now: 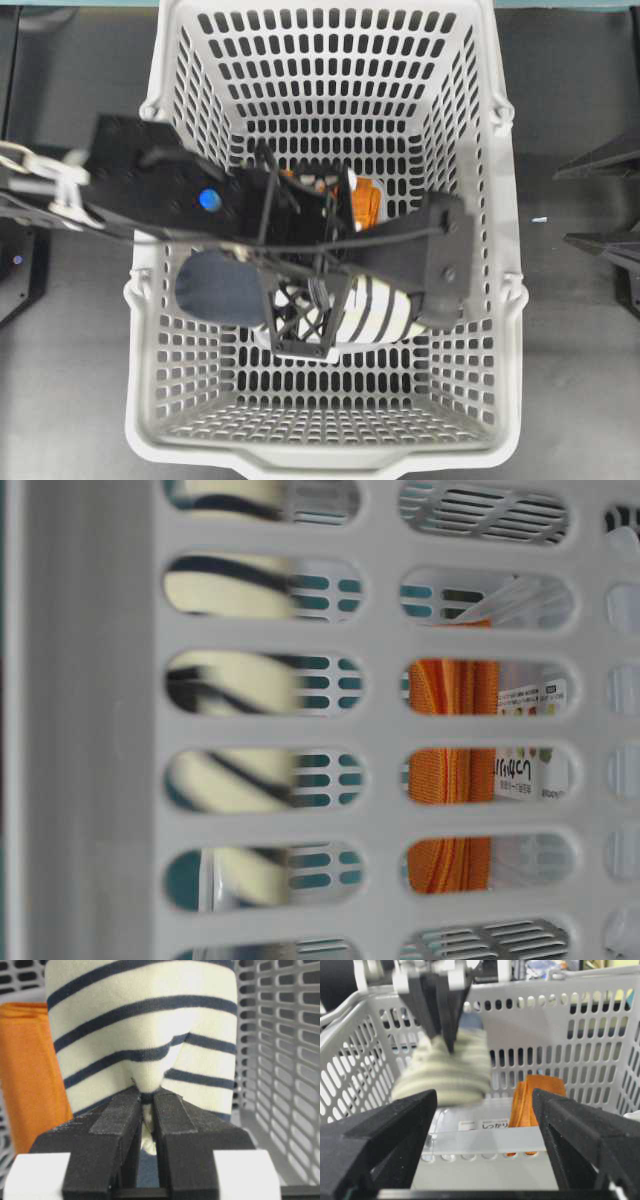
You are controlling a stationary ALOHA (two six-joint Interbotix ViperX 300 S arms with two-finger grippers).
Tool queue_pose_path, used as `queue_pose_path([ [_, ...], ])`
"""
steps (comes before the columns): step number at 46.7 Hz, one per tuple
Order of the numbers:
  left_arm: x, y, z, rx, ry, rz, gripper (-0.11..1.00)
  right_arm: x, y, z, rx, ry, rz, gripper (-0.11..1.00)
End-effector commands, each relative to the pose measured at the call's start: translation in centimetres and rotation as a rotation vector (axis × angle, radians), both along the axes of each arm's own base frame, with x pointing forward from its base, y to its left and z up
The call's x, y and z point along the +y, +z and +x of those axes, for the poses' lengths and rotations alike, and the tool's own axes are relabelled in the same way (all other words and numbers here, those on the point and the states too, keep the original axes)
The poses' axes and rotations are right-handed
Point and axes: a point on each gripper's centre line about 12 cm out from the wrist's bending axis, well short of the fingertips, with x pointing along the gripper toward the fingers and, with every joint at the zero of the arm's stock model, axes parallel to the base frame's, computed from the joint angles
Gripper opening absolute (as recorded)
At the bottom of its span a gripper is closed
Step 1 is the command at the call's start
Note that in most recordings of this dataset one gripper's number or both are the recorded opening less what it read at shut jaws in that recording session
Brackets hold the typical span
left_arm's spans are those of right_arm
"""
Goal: Pick up the slipper from the shopping basket with the left arm.
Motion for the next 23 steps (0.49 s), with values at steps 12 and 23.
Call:
queue_pose_path([
  [12,0.3,6.4,-0.5,-0.072,0.013,-0.009,0.05,0.0,0.6,0.1,-0.026,-0.002,0.005,0.74],
  [23,0.2,6.3,-0.5,-0.066,0.01,-0.008,0.05,0.0,0.8,0.0,-0.038,-0.002,0.005,0.74],
])
